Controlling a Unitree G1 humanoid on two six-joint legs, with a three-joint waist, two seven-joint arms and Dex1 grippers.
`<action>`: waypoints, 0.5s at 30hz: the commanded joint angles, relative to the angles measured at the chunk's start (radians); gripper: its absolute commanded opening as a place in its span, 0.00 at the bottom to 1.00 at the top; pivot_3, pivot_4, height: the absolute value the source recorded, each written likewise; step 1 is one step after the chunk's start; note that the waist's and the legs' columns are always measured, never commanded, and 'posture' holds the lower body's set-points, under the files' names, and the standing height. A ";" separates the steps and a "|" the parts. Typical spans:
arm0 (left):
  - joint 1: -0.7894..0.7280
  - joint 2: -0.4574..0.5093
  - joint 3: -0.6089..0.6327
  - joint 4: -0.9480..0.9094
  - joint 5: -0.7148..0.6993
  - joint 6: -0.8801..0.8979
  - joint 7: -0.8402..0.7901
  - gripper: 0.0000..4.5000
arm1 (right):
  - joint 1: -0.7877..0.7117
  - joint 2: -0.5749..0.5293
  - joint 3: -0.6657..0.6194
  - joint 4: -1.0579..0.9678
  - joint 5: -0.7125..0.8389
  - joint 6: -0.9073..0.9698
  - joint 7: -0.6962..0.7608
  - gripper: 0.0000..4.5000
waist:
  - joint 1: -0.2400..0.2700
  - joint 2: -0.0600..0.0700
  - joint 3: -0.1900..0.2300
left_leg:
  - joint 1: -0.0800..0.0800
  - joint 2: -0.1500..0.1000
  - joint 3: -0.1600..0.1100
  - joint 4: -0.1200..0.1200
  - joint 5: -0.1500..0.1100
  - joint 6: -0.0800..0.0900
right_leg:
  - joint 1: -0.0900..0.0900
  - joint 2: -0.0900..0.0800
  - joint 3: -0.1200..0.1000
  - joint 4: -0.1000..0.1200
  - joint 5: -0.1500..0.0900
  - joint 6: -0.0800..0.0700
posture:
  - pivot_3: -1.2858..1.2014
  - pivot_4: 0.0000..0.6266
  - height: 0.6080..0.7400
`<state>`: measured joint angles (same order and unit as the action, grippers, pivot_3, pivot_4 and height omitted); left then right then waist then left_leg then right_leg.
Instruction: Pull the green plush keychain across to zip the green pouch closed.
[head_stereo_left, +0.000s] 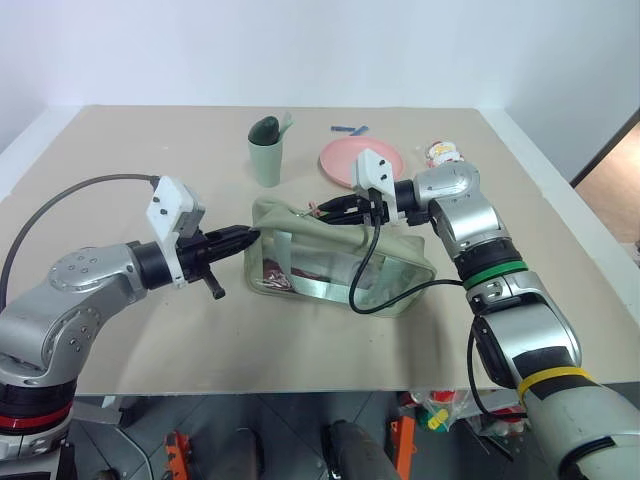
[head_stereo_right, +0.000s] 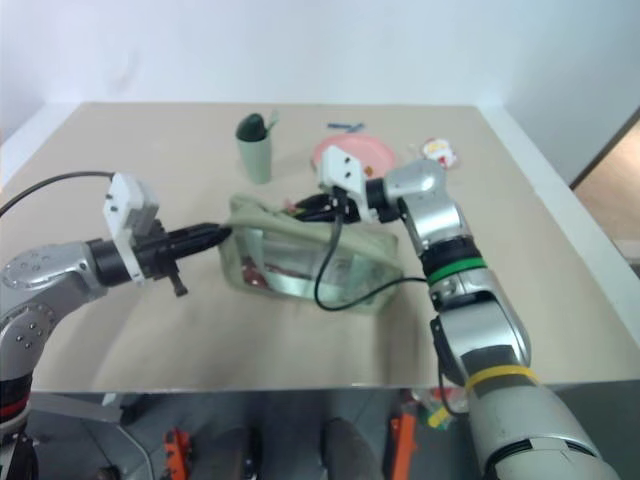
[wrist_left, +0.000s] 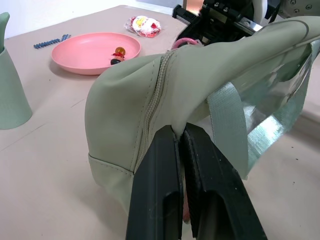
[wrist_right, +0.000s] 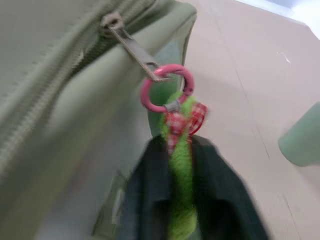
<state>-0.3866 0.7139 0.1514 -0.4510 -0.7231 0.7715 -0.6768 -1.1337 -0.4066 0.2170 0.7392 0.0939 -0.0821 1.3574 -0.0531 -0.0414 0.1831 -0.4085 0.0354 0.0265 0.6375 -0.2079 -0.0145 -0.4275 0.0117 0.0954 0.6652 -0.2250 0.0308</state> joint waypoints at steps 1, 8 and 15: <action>-0.020 -0.010 0.007 -0.023 0.003 -0.013 0.019 0.00 | -0.042 -0.006 -0.046 -0.009 0.021 -0.021 -0.010 0.01 | 0.000 0.000 0.000 | 0.000 0.000 0.000 0.000 0.000 0.000 | 0.000 0.000 0.000 0.000 0.000 0.000 | 0.52 0.24 1.00; -0.048 -0.043 0.009 0.006 0.043 -0.015 0.084 0.00 | -0.092 -0.051 -0.105 -0.023 0.053 -0.025 -0.004 0.01 | 0.002 0.000 0.000 | 0.000 0.000 0.000 0.000 0.000 0.000 | 0.000 0.000 0.000 0.000 0.000 0.000 | 0.52 0.24 1.00; -0.087 -0.080 -0.002 0.038 0.090 -0.020 0.151 0.00 | -0.098 -0.082 -0.147 -0.075 0.062 -0.060 -0.048 0.01 | 0.002 0.000 0.000 | 0.000 0.000 0.000 0.000 0.000 0.000 | 0.000 0.000 0.000 0.000 0.000 0.000 | 0.52 0.24 1.00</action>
<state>-0.4470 0.6348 0.1279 -0.4112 -0.6557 0.7709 -0.5554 -1.1968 -0.4656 0.1164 0.7228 0.1349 -0.1142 1.3270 -0.0512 -0.0410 0.1833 -0.4088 0.0353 0.0263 0.6375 -0.2079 -0.0145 -0.4276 0.0117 0.0954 0.6653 -0.2249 0.0306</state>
